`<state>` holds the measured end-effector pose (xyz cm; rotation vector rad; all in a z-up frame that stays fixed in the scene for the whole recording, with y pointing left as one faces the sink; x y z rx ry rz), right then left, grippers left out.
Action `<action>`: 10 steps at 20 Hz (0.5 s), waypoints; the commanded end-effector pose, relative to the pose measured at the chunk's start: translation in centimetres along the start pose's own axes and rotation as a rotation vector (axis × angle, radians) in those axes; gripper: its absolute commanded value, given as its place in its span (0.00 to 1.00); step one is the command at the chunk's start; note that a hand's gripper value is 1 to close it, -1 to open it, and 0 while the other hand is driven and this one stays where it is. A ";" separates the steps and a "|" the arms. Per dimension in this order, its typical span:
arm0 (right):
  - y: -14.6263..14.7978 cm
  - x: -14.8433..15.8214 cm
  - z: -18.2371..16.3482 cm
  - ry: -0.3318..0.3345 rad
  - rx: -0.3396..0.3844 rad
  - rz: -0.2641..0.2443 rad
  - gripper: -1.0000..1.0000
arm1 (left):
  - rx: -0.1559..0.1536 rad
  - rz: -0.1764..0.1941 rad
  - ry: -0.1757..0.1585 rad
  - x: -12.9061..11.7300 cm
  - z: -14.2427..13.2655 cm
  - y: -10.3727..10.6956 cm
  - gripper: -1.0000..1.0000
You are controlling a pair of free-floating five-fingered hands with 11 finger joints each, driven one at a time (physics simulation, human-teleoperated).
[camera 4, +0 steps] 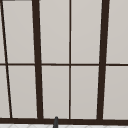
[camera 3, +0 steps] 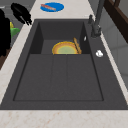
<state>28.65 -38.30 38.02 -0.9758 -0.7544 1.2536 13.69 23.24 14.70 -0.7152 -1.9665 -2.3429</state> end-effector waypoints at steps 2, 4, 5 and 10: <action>0.2 -3.4 0.4 -0.017 0.005 -0.037 1.00 | 0.000 0.000 0.000 0.0 0.0 0.0 0.50; 0.4 -4.8 0.5 -0.020 0.007 -0.041 1.00 | 0.000 0.000 0.000 0.0 0.0 0.0 0.50; 0.5 -5.6 0.5 -0.021 0.009 -0.043 1.00 | 0.000 0.000 0.000 0.0 0.0 0.0 0.50; 1.0 -9.0 1.0 -0.028 0.013 -0.058 1.00 | 0.000 0.000 0.000 0.0 0.0 0.0 0.50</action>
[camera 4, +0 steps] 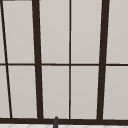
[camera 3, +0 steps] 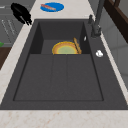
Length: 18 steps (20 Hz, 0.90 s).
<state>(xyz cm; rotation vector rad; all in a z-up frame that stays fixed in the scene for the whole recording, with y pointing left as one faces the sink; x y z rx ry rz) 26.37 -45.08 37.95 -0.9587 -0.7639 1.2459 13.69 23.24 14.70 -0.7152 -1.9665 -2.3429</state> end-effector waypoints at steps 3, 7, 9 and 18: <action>0.7 -3.9 0.4 -0.025 0.011 -0.052 1.00 | 0.000 0.000 0.000 0.0 0.0 0.0 0.50; 2.6 -6.7 0.2 -0.032 0.013 -0.068 1.00 | 0.000 0.000 0.000 0.0 0.0 0.0 0.50; 4.2 -8.0 -0.5 -0.041 0.005 -0.066 1.00 | 0.000 0.000 0.000 0.0 0.0 0.0 0.50; 10.4 -10.7 -5.9 -0.033 -0.010 -0.008 1.00 | 0.000 0.000 0.000 0.0 0.0 0.0 0.50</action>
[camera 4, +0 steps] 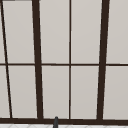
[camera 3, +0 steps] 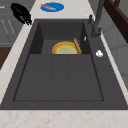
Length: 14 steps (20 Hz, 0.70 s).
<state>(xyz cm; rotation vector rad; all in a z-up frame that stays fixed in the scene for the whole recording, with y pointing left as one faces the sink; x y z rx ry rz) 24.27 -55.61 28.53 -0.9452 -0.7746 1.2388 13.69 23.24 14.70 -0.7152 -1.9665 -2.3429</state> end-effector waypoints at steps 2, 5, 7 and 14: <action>2.7 -0.6 -3.6 -0.019 -0.015 0.017 1.00 | 0.000 0.000 0.000 0.0 0.0 0.0 0.50; 4.4 -0.9 -6.4 -0.020 -0.012 0.036 1.00 | 0.000 0.000 0.000 0.0 0.0 0.0 0.50; 5.5 -1.6 -8.3 -0.022 -0.009 0.039 1.00 | 0.000 0.000 0.000 0.0 0.0 0.0 0.50; 10.7 -6.3 -11.0 -0.080 -0.011 -0.008 1.00 | 0.000 0.000 0.000 0.0 0.0 0.0 0.50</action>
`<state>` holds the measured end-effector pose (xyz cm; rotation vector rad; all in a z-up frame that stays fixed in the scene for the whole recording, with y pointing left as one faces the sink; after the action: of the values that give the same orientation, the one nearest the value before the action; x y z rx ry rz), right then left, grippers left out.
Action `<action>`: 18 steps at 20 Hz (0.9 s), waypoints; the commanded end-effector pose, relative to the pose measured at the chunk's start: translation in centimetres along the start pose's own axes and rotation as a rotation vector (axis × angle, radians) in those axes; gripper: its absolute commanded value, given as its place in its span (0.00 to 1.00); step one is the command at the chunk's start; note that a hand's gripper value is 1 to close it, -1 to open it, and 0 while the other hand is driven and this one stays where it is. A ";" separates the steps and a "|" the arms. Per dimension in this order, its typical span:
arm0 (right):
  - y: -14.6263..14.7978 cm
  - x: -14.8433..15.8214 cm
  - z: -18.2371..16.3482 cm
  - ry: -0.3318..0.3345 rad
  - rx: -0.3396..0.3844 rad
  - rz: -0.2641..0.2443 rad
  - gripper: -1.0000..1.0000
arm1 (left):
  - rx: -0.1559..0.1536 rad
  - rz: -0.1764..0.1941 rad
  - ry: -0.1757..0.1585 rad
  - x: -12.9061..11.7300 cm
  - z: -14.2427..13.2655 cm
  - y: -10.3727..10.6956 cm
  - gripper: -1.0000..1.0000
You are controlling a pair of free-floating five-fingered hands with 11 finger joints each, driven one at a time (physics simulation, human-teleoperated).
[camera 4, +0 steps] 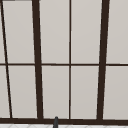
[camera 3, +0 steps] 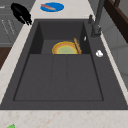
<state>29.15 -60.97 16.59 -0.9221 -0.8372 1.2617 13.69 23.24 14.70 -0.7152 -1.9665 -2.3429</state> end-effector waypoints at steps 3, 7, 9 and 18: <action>3.5 -2.8 -2.3 -0.026 0.000 0.008 1.00 | 0.000 0.000 0.000 0.0 0.0 0.0 0.50; 6.3 -3.5 -3.3 0.001 0.008 0.031 1.00 | 0.000 0.000 0.000 0.0 0.0 0.0 0.50; 6.3 -3.4 -3.5 0.012 -0.003 0.051 1.00 | 0.000 0.000 0.000 0.0 0.0 0.0 0.50; 6.7 -3.7 -2.5 0.039 -0.026 0.111 0.00 | 0.000 0.000 0.000 0.0 0.0 0.0 0.50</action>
<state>29.74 -62.39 12.48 -1.0248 -0.7639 1.3232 13.69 23.24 14.70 -0.7152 -1.9665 -2.3429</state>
